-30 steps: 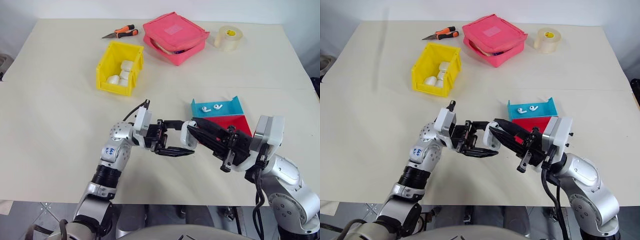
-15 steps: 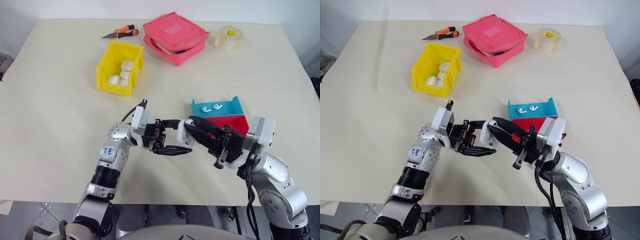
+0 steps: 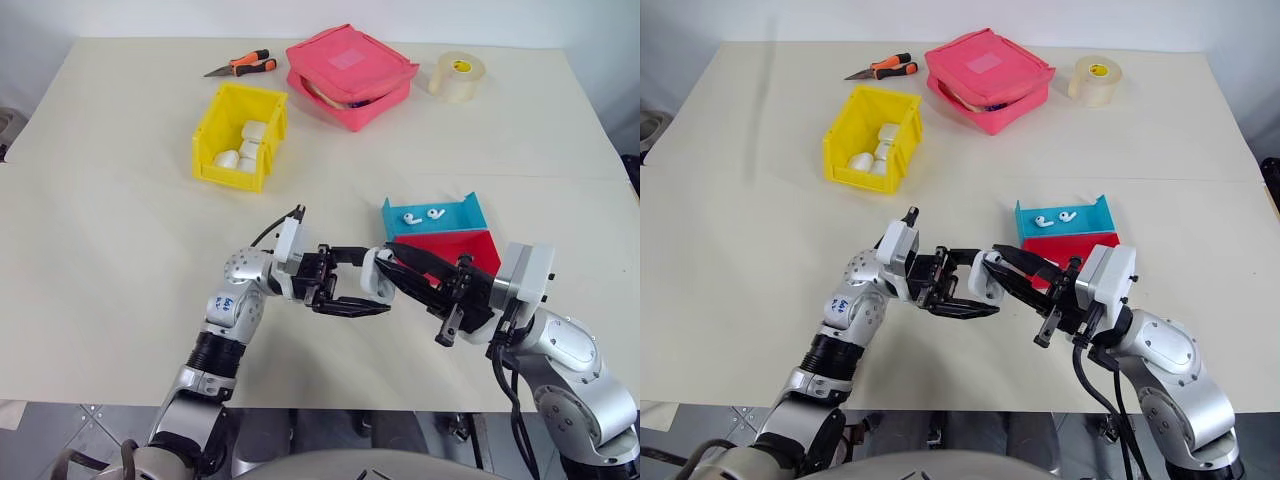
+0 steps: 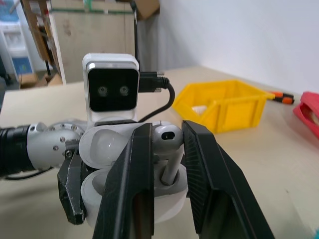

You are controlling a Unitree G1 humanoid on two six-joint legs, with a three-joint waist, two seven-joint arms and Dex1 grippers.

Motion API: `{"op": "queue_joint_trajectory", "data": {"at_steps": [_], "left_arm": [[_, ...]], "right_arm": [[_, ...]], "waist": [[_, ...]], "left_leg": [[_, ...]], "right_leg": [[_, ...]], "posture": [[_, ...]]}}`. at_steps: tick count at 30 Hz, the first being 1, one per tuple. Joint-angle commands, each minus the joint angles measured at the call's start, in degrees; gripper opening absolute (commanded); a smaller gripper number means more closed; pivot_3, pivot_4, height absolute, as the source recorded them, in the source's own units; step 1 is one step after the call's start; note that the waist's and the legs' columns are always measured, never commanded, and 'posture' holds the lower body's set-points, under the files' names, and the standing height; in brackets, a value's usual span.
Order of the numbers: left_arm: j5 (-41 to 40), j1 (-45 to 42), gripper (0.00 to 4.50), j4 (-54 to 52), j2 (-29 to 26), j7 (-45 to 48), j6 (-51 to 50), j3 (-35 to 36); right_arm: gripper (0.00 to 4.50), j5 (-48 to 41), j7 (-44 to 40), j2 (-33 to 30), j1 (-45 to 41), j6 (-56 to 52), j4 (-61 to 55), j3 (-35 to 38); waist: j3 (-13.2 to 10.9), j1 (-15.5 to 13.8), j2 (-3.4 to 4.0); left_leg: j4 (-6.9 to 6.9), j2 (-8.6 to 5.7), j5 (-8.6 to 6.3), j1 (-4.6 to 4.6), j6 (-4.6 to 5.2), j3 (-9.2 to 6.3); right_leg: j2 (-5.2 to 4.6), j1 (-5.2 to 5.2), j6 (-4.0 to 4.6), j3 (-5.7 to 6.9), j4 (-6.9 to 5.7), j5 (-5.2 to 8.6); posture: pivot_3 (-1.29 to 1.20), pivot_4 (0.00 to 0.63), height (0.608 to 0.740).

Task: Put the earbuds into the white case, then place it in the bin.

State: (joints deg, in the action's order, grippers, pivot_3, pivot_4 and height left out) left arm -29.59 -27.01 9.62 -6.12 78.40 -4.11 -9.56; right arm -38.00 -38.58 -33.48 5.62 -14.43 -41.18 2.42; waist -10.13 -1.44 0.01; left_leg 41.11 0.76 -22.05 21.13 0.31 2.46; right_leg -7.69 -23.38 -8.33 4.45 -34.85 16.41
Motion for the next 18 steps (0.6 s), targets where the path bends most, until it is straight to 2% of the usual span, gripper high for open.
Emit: {"op": "queue_joint_trajectory", "data": {"at_steps": [1, 10, 18], "left_arm": [[-2.8, -3.1, 2.8, -2.4, 1.7, -1.6, 3.6, 3.5], [-2.5, -2.5, 2.8, -2.7, 1.9, -2.2, 4.7, 3.7], [-1.8, -2.6, 2.8, -1.5, 1.8, -2.0, 5.8, 3.5]], "right_arm": [[0.47, -1.1, -0.3, -2.9, 1.7, -5.5, 1.0, 0.3], [0.47, -3.8, -1.4, -4.4, 3.5, -6.2, -0.5, 1.8], [0.47, -5.1, 0.1, -4.9, -0.3, -9.0, -0.9, 1.3]], "waist": [[0.0, 0.0, 0.0], [0.0, -0.1, 0.0], [0.0, -0.1, 0.0]], "left_leg": [[0.0, 0.0, 0.0, 0.0, 0.0, 0.0], [0.0, -0.01, 0.0, 0.0, 0.01, -0.01], [0.01, 0.0, 0.0, 0.01, 0.01, -0.02]], "right_leg": [[0.0, 0.0, 0.0, 0.0, 0.0, 0.0], [-0.01, 0.01, 0.0, 0.0, 0.0, 0.0], [-0.01, 0.01, 0.0, 0.0, 0.01, 0.0]], "posture": [[0.0, 0.15, 0.74], [0.0, 0.15, 0.74], [0.0, 0.15, 0.74]]}}
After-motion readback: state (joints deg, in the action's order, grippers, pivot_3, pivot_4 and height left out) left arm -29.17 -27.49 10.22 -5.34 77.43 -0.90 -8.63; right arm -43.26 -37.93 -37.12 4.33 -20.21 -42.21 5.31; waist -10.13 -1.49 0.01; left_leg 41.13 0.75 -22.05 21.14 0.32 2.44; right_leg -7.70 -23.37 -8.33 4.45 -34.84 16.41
